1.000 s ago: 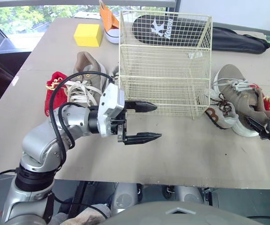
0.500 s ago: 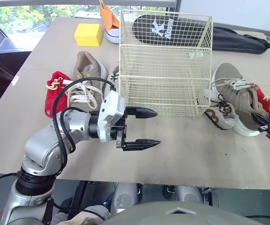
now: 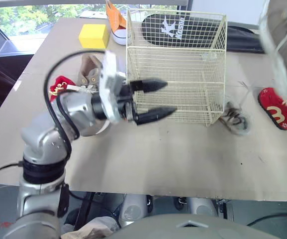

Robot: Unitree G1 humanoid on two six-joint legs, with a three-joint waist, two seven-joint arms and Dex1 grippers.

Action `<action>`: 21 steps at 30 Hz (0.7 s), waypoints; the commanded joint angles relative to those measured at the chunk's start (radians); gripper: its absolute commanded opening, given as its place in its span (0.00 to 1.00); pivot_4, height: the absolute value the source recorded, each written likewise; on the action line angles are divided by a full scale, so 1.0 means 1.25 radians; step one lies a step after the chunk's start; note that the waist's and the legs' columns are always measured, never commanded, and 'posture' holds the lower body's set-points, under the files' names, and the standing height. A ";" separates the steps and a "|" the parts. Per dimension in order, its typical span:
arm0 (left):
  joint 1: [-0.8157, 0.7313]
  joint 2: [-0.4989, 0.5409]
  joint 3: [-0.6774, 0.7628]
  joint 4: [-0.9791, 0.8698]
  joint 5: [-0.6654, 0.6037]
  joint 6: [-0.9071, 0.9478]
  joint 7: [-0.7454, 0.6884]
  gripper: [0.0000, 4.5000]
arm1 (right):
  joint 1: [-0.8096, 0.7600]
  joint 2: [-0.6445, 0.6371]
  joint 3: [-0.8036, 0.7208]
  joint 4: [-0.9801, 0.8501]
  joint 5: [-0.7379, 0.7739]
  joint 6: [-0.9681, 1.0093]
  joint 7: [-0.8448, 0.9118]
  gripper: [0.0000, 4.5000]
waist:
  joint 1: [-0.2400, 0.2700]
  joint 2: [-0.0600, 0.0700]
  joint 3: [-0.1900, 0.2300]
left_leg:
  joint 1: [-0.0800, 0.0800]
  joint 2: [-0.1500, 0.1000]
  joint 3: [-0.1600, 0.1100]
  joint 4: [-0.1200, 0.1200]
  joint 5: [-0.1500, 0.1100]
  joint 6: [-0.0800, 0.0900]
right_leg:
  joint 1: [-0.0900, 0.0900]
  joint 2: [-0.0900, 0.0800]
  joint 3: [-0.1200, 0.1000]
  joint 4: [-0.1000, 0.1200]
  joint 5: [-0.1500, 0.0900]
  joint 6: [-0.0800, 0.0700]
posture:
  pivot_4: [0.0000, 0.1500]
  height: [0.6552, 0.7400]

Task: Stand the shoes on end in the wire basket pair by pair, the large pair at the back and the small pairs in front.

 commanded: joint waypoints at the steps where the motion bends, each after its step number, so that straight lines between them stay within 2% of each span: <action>1: -0.096 0.017 0.079 0.109 -0.096 0.080 0.073 1.00 | -0.066 -0.093 -0.037 -0.079 0.161 0.021 0.077 0.00 | 0.000 0.000 0.000 | 0.000 0.000 0.000 0.000 0.000 0.000 | 0.000 0.000 0.000 0.000 0.000 0.000 | 1.00 1.00; 4: -0.182 0.040 0.143 0.256 -0.138 0.121 0.097 1.00 | -0.045 -0.197 -0.016 -0.091 0.202 0.056 0.196 0.00 | 0.001 -0.001 0.000 | 0.000 0.000 -0.003 -0.001 0.000 0.000 | 0.001 0.002 0.000 -0.002 0.001 -0.001 | 1.00 1.00; 8: -0.295 0.098 0.196 0.427 -0.175 0.190 0.071 1.00 | -0.015 -0.339 0.027 -0.087 0.186 0.048 0.396 0.00 | 0.001 -0.004 0.002 | -0.003 0.000 -0.005 0.000 0.000 0.000 | 0.000 0.003 -0.002 -0.003 0.001 -0.001 | 1.00 1.00; 11: -0.344 0.138 0.173 0.464 -0.170 0.245 0.005 1.00 | -0.029 -0.413 0.086 -0.069 0.146 -0.005 0.521 0.00 | 0.002 -0.006 0.003 | -0.004 -0.001 -0.006 0.001 0.000 0.000 | -0.001 0.001 -0.004 -0.004 0.001 0.000 | 1.00 1.00; 13: -0.351 0.175 0.105 0.423 -0.145 0.279 -0.095 1.00 | -0.094 -0.461 0.194 -0.052 0.103 -0.084 0.590 0.00 | 0.001 -0.006 0.003 | -0.004 -0.002 -0.006 0.002 -0.001 0.001 | -0.001 -0.001 -0.004 -0.003 0.001 0.001 | 1.00 1.00; 17: -0.358 0.207 0.002 0.362 -0.104 0.314 -0.216 1.00 | -0.246 -0.456 0.372 -0.011 0.023 -0.194 0.654 0.00 | 0.001 -0.006 0.004 | -0.005 -0.002 -0.008 0.003 -0.001 0.001 | 0.000 -0.001 -0.007 -0.003 -0.001 0.003 | 1.00 1.00; 21: -0.347 0.248 -0.180 0.276 0.039 0.246 -0.366 1.00 | -0.483 -0.353 0.567 0.035 -0.080 -0.270 0.705 0.00 | -0.009 -0.003 0.005 | -0.007 -0.002 -0.009 0.006 -0.001 0.001 | -0.001 -0.001 -0.007 -0.001 0.000 0.003 | 1.00 1.00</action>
